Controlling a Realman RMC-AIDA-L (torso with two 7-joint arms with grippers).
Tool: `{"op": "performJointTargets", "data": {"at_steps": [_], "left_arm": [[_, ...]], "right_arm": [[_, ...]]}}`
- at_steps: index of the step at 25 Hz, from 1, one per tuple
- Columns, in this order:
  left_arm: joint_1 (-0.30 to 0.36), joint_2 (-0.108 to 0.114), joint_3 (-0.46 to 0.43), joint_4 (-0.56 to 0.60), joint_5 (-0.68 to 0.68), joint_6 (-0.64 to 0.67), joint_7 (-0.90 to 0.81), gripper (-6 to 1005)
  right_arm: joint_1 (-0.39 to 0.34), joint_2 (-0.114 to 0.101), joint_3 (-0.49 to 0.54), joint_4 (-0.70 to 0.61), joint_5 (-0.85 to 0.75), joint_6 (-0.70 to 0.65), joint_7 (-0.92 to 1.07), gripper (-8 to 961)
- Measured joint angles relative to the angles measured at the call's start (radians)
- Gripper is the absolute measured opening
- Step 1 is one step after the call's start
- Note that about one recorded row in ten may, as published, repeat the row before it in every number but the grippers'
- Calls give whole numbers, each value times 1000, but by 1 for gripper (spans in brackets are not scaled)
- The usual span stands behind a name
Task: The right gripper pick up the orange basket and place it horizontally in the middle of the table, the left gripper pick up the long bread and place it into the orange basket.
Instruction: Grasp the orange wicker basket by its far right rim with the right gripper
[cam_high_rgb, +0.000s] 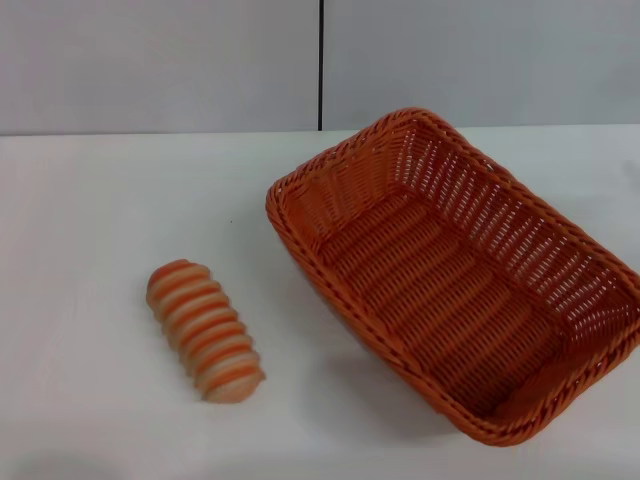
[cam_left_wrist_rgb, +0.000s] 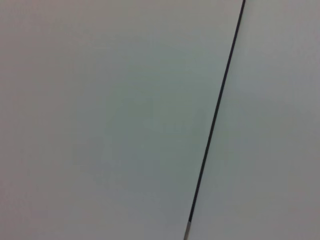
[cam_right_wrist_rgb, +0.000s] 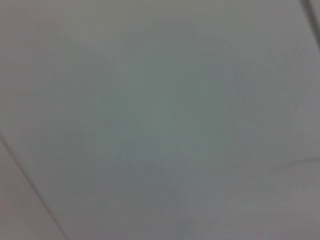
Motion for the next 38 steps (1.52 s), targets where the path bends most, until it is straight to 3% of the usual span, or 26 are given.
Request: {"op": "performJointTargets", "data": {"at_steps": [3,4,5,6,10,14,24,29,31,34,38], "left_arm": [[-2,0,3,-1,8,-6,1,839],[-2,0,3,-1,9,-7,-2,839],[-1,0,3,0,10,-8,-7,839],[0,0,3,0,10,-8,-10,839],[6,-2,12,-3,11,-10,-12,839],[9,-3,54,-5,11,-28,-11,839],[15,-5,79,-16,11,-87,-3,839],[3,-4,75,-11,4,-115,-3,839],[2,-4,75,-10,3,-118,-3,839],[-3,-3,74,-7,3,-126,-3,839],[-4,-1,73,-2,3,-131,-3,839]], "right_arm": [[58,-18,-3,105,-211,42,160,775],[105,-42,-2,139,-326,99,233,774],[105,-42,-2,139,-326,99,233,773],[134,-55,-1,146,-381,134,262,773],[255,-112,5,100,-522,249,337,770],[347,-135,-2,28,-597,306,365,768],[463,-140,-172,-170,-606,216,371,761],[498,-121,-253,-269,-599,98,343,758],[504,-115,-254,-282,-596,91,329,757],[522,-91,-259,-337,-570,62,277,755],[535,-80,-260,-378,-563,22,260,752]]}}
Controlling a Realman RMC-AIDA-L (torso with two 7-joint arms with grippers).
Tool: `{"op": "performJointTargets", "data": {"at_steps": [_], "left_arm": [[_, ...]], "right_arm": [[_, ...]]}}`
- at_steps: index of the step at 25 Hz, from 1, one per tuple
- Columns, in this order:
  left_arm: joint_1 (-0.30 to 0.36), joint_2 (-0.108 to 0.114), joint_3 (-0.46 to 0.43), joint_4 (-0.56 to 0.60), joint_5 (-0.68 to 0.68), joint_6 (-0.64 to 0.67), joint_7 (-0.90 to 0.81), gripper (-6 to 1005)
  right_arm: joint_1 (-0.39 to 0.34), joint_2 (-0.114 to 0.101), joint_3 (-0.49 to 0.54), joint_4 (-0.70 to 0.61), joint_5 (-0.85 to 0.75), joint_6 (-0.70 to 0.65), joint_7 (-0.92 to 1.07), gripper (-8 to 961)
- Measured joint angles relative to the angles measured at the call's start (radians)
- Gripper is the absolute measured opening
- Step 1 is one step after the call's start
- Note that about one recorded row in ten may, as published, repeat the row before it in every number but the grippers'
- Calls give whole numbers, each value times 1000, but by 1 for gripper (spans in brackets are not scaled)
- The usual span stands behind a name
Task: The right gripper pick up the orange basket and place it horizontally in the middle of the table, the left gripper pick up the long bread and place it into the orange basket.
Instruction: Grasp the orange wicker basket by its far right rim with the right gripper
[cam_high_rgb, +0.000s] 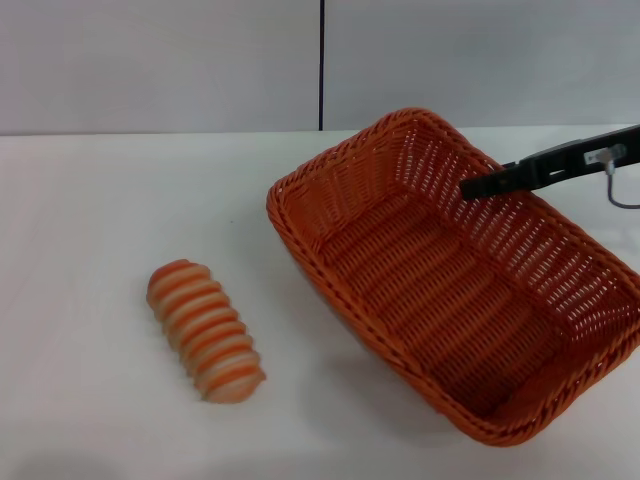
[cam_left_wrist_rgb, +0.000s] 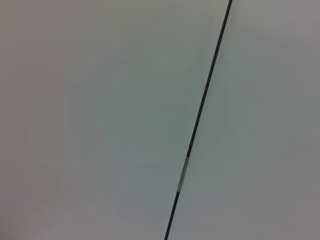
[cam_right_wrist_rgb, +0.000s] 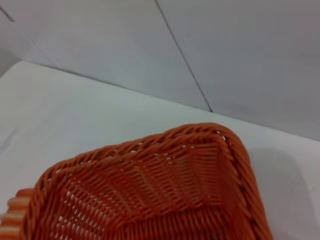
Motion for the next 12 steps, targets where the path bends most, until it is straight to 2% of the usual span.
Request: {"op": "performJointTargets", "data": {"at_steps": [12], "left_arm": [[-1,1,-2,11,0,-29,0,838]], "right_arm": [[27,21,-40,-98,1,-117,-18,744]]}}
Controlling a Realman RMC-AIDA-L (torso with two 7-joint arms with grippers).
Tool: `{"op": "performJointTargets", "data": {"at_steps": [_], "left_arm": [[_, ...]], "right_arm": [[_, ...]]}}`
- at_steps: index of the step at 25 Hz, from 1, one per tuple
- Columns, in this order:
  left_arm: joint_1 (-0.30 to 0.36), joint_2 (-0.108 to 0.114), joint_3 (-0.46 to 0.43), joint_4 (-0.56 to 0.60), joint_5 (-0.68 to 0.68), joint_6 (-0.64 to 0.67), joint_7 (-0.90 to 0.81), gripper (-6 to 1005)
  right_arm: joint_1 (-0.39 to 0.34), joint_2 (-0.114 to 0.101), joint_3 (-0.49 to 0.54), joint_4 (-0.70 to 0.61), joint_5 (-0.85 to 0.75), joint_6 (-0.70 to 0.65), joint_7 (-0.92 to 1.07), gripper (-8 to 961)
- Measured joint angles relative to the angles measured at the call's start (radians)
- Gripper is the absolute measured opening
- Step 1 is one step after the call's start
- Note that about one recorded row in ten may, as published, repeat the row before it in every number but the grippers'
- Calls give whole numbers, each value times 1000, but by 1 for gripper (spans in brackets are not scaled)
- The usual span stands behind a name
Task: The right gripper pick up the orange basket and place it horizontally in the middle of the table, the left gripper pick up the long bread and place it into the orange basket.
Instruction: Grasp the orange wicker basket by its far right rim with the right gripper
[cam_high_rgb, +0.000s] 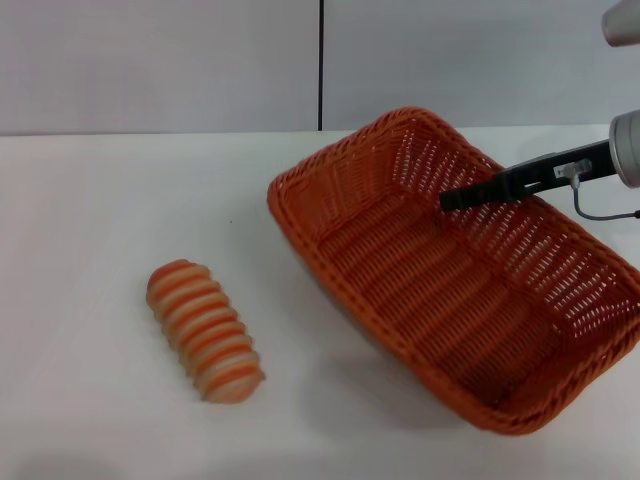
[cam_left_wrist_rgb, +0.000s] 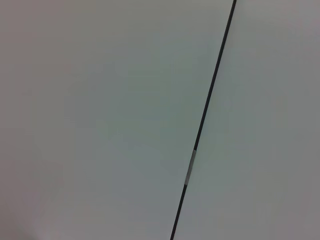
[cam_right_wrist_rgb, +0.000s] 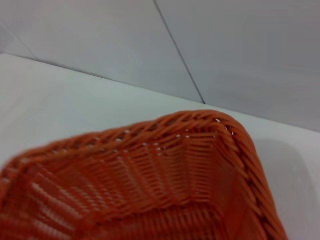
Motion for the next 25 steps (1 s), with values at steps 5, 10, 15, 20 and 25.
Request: {"op": "performJointTargets", "data": {"at_steps": [5,10,15,20,25], "left_arm": [[2,0,-10,0,0,-2,0,838],[4,0,-12,7,-2,-2,0,838],[3,0,-12,9,-2,-3,0,838],[2,0,-12,11,-2,-4,0,838],[3,0,-14,12,-1,-7,0,838]], "right_arm": [[5,3,-35,-39,-3,-33,14,741],[2,6,-53,-28,0,-31,18,738],[0,10,-54,-1,0,3,18,596],[-2,11,-53,22,-3,24,17,407],[1,5,-53,46,-7,51,20,279]]}}
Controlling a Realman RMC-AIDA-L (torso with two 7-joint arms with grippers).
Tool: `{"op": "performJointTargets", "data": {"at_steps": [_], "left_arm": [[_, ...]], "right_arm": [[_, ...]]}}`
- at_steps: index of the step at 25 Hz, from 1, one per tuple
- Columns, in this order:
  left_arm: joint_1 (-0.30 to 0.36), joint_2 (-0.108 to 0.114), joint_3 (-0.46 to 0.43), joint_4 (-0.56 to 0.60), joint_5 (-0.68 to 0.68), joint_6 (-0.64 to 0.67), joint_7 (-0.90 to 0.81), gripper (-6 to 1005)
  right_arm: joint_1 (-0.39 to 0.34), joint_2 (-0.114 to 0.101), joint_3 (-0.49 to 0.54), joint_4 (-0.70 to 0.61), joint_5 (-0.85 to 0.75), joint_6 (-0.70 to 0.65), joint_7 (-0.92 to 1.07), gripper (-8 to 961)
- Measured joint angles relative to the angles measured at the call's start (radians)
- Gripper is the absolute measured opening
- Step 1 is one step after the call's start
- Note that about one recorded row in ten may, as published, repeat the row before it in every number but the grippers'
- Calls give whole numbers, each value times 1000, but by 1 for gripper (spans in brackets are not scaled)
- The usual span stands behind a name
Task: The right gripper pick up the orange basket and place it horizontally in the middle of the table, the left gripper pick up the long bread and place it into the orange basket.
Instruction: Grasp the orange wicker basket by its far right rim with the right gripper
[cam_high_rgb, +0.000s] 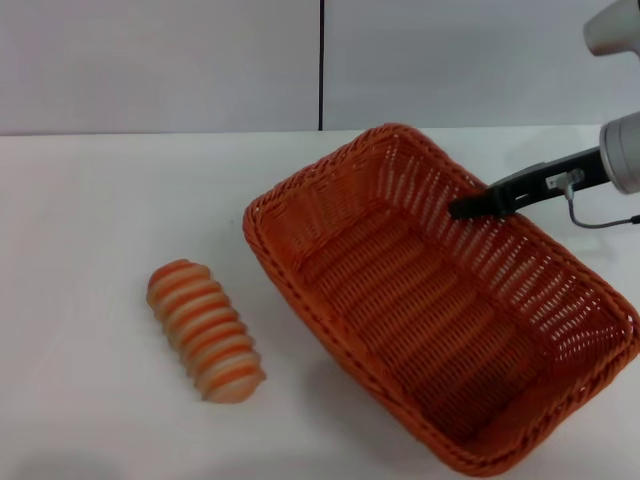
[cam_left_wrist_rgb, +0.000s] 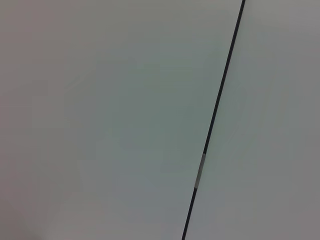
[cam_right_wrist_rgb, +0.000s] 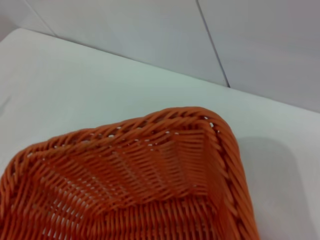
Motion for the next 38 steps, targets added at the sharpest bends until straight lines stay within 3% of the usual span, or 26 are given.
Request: {"op": "performJointTargets", "data": {"at_steps": [8,17,24,30,38], "left_arm": [[8,0,-2,0,0,-10,0,838],[11,0,-9,0,0,-12,0,838],[48,-1,-8,0,2,97,13,837],[98,-2,-3,-2,6,224,94,837],[150,1,-9,0,1,313,101,837]], "right_arm": [[8,-9,-9,104,-17,90,3,150],[44,-13,-53,265,-24,238,-52,149],[91,-14,-147,310,-60,185,-100,149],[121,-6,-208,255,-29,95,-205,148],[142,21,-310,229,34,-3,-353,148]]}}
